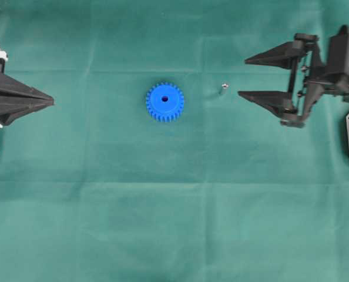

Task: Insert the shaft placed at a random location into the center hole of the medium gear at another random location.
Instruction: 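Move the open right gripper left toward the small silver shaft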

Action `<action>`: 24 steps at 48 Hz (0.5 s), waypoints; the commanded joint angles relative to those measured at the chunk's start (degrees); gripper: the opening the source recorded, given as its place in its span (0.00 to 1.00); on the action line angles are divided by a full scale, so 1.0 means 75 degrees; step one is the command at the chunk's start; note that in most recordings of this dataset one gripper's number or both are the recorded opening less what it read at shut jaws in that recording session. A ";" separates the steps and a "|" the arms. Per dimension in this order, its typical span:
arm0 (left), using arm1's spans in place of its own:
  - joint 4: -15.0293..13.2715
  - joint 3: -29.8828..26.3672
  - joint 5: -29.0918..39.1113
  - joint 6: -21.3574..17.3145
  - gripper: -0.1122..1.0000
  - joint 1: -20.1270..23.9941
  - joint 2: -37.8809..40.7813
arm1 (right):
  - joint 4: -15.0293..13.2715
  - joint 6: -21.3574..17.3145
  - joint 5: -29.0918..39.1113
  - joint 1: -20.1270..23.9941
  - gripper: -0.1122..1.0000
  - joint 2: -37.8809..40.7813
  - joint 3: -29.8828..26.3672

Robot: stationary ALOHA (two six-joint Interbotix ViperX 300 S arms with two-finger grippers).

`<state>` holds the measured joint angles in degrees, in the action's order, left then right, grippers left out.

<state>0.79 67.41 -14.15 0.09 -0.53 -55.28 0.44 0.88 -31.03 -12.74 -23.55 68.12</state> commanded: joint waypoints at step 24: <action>0.0012 -0.0152 0.0152 0.0000 0.10 0.0023 0.0059 | 0.0480 -0.0023 -0.1594 -0.0234 0.86 0.3012 -0.0422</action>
<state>0.70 67.41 -12.74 0.09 -0.53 -55.28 3.69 0.79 -41.84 -14.24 -1.76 66.27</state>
